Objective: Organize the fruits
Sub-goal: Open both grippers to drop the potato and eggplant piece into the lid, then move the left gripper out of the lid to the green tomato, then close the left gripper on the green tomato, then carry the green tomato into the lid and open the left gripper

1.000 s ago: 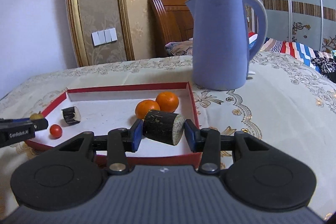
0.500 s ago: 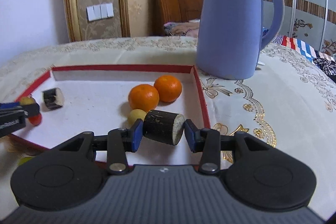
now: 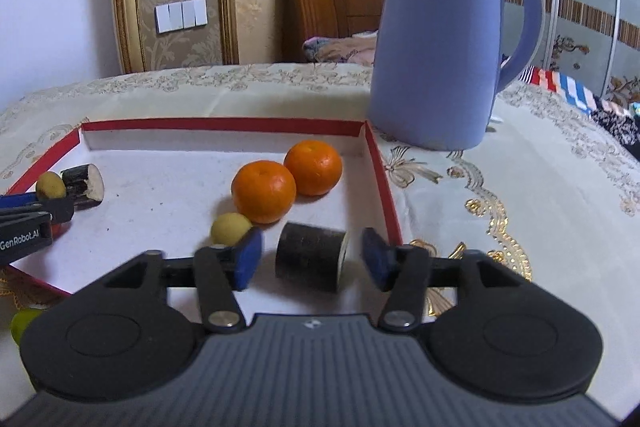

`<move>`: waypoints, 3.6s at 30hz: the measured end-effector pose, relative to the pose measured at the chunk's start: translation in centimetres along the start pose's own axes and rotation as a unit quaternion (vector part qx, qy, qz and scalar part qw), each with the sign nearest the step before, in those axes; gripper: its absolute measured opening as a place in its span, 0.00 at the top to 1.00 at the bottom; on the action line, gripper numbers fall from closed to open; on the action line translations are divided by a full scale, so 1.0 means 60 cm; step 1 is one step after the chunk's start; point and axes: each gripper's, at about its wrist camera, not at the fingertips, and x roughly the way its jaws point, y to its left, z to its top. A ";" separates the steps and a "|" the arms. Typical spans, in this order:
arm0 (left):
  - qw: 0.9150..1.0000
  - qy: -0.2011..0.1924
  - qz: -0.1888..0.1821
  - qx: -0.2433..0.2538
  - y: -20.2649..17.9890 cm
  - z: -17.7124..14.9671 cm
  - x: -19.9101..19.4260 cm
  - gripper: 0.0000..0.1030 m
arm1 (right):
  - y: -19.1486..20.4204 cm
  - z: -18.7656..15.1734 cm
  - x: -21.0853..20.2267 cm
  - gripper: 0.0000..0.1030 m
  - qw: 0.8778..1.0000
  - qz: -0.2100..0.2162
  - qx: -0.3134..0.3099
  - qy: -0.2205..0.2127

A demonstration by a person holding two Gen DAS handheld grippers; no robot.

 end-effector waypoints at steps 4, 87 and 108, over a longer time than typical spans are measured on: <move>1.000 0.005 -0.009 -0.015 0.007 -0.002 0.003 0.37 | 0.005 -0.002 -0.014 0.29 1.000 -0.004 -0.009 -0.022; 0.992 -0.058 -0.100 0.041 0.003 -0.046 -0.140 0.72 | -0.055 -0.045 -0.101 0.09 0.994 0.005 0.077 -0.077; 0.999 -0.024 0.000 0.026 0.016 -0.002 -0.026 0.72 | -0.051 -0.046 -0.099 0.08 0.995 0.009 0.073 -0.070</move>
